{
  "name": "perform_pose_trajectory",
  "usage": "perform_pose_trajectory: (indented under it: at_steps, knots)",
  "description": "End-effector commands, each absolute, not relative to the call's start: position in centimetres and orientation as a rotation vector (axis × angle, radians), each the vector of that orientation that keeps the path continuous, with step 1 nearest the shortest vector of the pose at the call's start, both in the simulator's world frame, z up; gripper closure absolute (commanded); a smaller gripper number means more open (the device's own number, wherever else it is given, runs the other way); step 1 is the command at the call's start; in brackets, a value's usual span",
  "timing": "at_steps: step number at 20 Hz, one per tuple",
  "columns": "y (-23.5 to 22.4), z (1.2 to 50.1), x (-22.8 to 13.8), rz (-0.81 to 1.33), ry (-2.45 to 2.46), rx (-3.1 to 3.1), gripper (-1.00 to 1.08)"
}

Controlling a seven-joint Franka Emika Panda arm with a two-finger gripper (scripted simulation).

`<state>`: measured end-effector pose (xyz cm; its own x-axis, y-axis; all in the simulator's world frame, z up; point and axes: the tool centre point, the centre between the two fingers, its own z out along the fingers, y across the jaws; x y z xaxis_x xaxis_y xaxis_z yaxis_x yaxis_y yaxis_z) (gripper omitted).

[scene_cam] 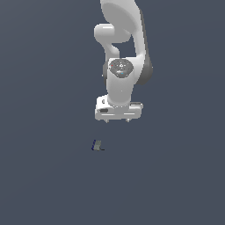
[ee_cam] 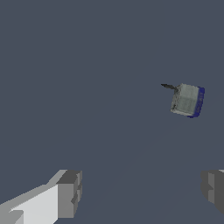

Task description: Pick up the object and move it to a goal position.

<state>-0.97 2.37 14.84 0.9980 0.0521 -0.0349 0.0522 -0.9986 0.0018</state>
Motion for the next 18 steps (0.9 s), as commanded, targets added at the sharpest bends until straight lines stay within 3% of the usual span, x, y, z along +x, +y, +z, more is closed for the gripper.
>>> perform_pose_trajectory:
  at_steps: [1,18]
  knots:
    - [2.4,14.8,-1.0,-0.055,0.082,3.137,-0.92]
    - [3.9,17.0,0.0,-0.01,0.119,3.143,-0.92]
